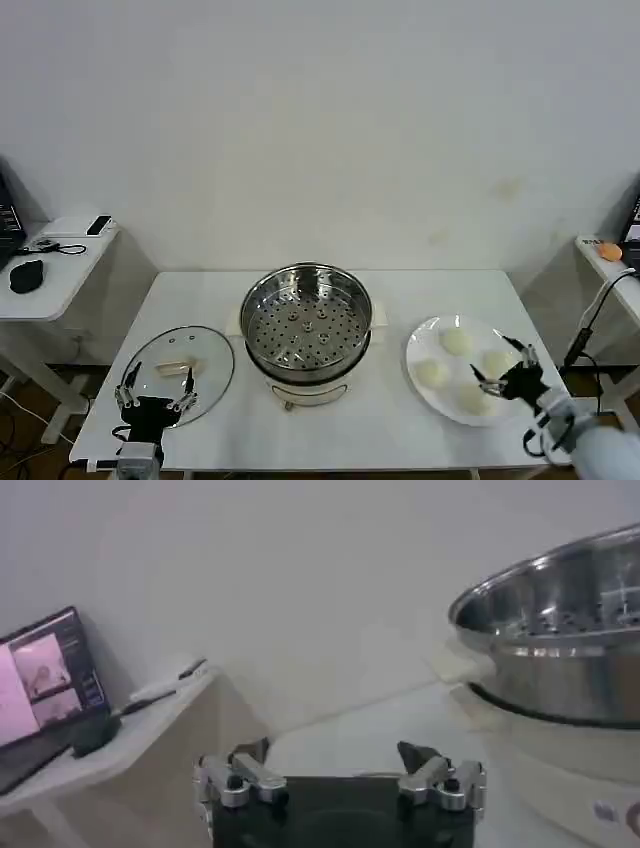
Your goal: Take steamed baozi put them in steamer then cover it.
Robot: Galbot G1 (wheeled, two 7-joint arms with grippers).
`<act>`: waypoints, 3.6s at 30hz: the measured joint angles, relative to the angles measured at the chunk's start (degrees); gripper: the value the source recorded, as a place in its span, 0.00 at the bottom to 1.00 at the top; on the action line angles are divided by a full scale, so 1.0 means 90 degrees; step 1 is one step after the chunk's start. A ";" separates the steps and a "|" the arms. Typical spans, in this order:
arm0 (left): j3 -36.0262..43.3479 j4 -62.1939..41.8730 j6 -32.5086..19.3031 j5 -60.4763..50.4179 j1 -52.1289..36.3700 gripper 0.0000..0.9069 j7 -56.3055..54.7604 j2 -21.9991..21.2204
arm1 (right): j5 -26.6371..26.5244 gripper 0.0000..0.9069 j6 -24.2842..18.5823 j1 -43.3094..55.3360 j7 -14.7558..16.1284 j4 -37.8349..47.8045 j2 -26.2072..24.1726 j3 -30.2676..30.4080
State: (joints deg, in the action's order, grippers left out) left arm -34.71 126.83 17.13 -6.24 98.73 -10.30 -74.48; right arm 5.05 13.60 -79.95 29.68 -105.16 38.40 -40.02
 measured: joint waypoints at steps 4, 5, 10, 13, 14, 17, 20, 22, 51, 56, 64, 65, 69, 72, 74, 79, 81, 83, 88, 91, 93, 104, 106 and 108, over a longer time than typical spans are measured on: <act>-0.0036 0.0006 -0.0009 -0.0139 0.0016 1.00 0.0068 -0.0027 | 0.0288 1.00 -0.0111 0.0765 0.0723 0.0451 -0.0580 0.0553; -0.0045 0.0009 -0.0015 -0.0171 0.0024 1.00 0.0074 -0.0029 | 0.0337 1.00 -0.0157 0.1021 0.0918 0.0582 -0.0717 0.0769; -0.0117 0.0085 -0.0031 -0.0307 0.0050 1.00 0.0122 -0.0020 | 0.0442 1.00 -0.0391 0.2396 0.1702 0.1226 -0.1161 0.2041; -0.0175 0.0112 -0.0031 -0.0366 0.0040 1.00 0.0148 0.0002 | 0.0430 1.00 -0.0530 0.3284 0.2066 0.1584 -0.1281 0.2963; -0.0197 0.0121 -0.0029 -0.0379 0.0033 1.00 0.0157 0.0010 | 0.0421 1.00 -0.0573 0.3566 0.2168 0.1705 -0.1300 0.3263; -0.0263 0.0155 -0.0022 -0.0404 0.0018 1.00 0.0179 0.0034 | 0.0394 1.00 -0.0690 0.4436 0.2467 0.2058 -0.1319 0.4191; -0.0322 0.0170 -0.0021 -0.0424 0.0021 1.00 0.0190 0.0047 | 0.0422 1.00 -0.0805 0.5218 0.2687 0.2410 -0.1277 0.5024; -0.0356 0.0192 -0.0021 -0.0432 0.0032 1.00 0.0195 0.0040 | 0.0440 1.00 -0.0880 0.5694 0.2797 0.2647 -0.1205 0.5550; -0.0648 -0.0075 -0.0075 -0.0488 -0.0146 1.00 0.0221 0.0036 | 0.0693 0.97 -0.1161 0.8030 0.3188 0.4614 0.0283 0.8548; -0.0647 -0.0099 -0.0080 -0.0497 -0.0147 1.00 0.0220 0.0023 | 0.0761 0.88 -0.1137 0.8103 0.3165 0.4783 0.0437 0.8618; -0.0687 -0.0079 -0.0095 -0.0508 -0.0105 1.00 0.0220 0.0029 | 0.0796 0.71 -0.1104 0.8162 0.3186 0.4879 0.0548 0.8747; -0.0689 -0.0072 -0.0095 -0.0508 -0.0097 1.00 0.0219 0.0028 | 0.0792 0.71 -0.1098 0.8173 0.3195 0.4877 0.0547 0.8767; -0.0677 -0.0026 -0.0095 -0.0511 -0.0072 1.00 0.0219 0.0000 | 0.0759 0.70 -0.1086 0.8233 0.3223 0.4853 0.0513 0.8840; -0.0650 0.0008 -0.0088 -0.0527 -0.0065 1.00 0.0219 -0.0013 | 0.0705 0.70 -0.1083 0.8291 0.3243 0.4792 0.0466 0.8886; -0.0647 0.0026 -0.0075 -0.0528 -0.0062 1.00 0.0220 -0.0012 | 0.0660 0.70 -0.1083 0.8349 0.3259 0.4731 0.0419 0.8926; -0.0672 0.0063 -0.0050 -0.0524 -0.0057 1.00 0.0232 0.0012 | 0.0470 0.71 -0.1066 0.8641 0.3322 0.4479 0.0216 0.9095; -0.0676 0.0063 -0.0046 -0.0510 -0.0068 1.00 0.0240 0.0017 | 0.0356 0.71 -0.1038 0.8830 0.3342 0.4359 0.0118 0.9167; -0.0666 0.0047 -0.0044 -0.0507 -0.0087 1.00 0.0242 0.0016 | 0.0232 0.71 -0.1016 0.9032 0.3361 0.4243 0.0060 0.9248; -0.0635 0.0015 -0.0044 -0.0502 -0.0127 1.00 0.0249 0.0016 | -0.0167 0.71 -0.0951 0.9711 0.3364 0.4009 0.0028 0.9543; -0.0660 0.0016 -0.0044 -0.0477 -0.0126 1.00 0.0256 0.0027 | -0.0414 0.71 -0.0918 1.0168 0.3342 0.3934 0.0098 0.9788; -0.0689 0.0012 -0.0044 -0.0454 -0.0128 1.00 0.0257 0.0042 | -0.0561 0.71 -0.0909 1.0479 0.3330 0.3880 0.0190 0.9967; -0.0795 -0.0117 0.0026 -0.0241 -0.0147 1.00 0.0324 0.0078 | -0.1249 0.71 -0.0988 1.1927 0.3205 0.3863 0.1228 1.0945; -0.0810 -0.0154 0.0027 -0.0224 -0.0169 1.00 0.0325 0.0060 | -0.1347 0.71 -0.1036 1.2099 0.3201 0.3876 0.1507 1.1072; -0.0832 -0.0183 0.0027 -0.0209 -0.0174 1.00 0.0326 0.0045 | -0.1404 0.71 -0.1106 1.2217 0.3201 0.3896 0.1790 1.1200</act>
State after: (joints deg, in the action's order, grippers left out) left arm -42.19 125.19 17.38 -8.12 97.16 -7.36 -74.08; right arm -7.59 3.64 30.00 58.49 -70.10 54.51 60.78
